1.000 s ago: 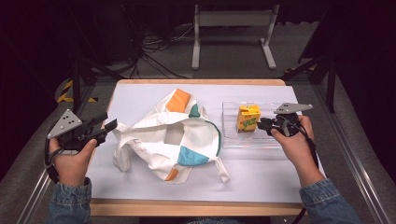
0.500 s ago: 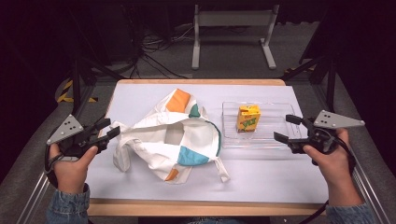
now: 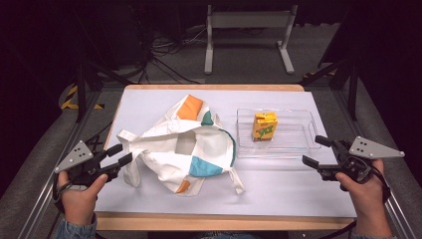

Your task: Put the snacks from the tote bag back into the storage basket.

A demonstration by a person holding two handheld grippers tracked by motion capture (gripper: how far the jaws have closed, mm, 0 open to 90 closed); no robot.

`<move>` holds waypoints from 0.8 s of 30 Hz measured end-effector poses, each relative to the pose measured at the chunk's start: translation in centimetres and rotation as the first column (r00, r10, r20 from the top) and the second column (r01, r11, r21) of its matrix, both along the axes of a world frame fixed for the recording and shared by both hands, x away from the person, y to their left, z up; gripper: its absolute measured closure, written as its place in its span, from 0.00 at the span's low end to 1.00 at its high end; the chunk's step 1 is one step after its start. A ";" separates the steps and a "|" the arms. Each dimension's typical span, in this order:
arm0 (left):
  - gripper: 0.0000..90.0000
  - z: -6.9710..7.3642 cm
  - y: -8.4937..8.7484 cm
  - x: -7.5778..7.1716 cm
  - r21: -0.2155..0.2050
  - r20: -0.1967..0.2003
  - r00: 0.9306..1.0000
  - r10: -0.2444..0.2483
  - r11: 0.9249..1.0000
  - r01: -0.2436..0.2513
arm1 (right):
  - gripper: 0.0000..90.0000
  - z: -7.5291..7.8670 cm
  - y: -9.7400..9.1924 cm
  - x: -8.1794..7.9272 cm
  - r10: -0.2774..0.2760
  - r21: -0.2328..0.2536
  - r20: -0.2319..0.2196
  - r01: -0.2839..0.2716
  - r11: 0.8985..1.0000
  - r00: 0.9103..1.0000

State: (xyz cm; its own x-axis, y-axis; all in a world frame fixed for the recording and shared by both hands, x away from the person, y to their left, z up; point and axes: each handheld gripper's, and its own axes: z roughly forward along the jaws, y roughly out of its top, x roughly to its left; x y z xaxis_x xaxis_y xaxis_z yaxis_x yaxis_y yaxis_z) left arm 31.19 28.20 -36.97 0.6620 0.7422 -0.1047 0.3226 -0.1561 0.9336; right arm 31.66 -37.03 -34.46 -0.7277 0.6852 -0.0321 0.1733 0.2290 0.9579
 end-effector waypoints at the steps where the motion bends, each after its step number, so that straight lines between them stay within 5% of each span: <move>1: 0.54 -0.3 -0.1 -0.2 -0.004 0.001 1.000 0.001 1.000 -0.001 | 0.21 -0.3 0.1 0.0 0.005 0.003 -0.008 -0.005 1.000 1.000; 8: 0.53 -1.9 0.4 -1.1 -0.042 -0.010 0.999 0.034 0.999 -0.035 | 0.20 -2.2 0.5 0.7 0.012 -0.015 -0.056 -0.013 1.000 0.998; 17: 0.51 -3.7 0.2 -0.9 0.005 -0.017 0.999 0.043 0.999 -0.043 | 0.17 -4.2 0.3 1.0 -0.032 -0.035 -0.075 0.030 0.999 0.997; 20: 0.50 -4.1 0.3 -0.7 0.042 -0.012 0.997 0.081 0.996 -0.080 | 0.14 -4.7 0.2 1.0 -0.037 -0.036 -0.084 0.035 0.999 0.996; 24: 0.49 -4.5 0.4 -0.3 0.008 -0.046 0.996 0.071 0.997 -0.070 | 0.11 -5.5 0.2 1.3 -0.046 -0.044 -0.101 0.042 0.998 0.994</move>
State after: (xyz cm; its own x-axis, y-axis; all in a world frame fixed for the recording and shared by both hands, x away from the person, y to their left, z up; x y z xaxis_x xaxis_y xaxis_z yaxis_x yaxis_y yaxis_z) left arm 30.91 28.59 -41.50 0.6026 0.7876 -0.1286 0.3755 -0.1377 0.9166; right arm 32.96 -36.87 -39.95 -0.6980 0.7161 0.0111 0.2798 0.2585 0.9246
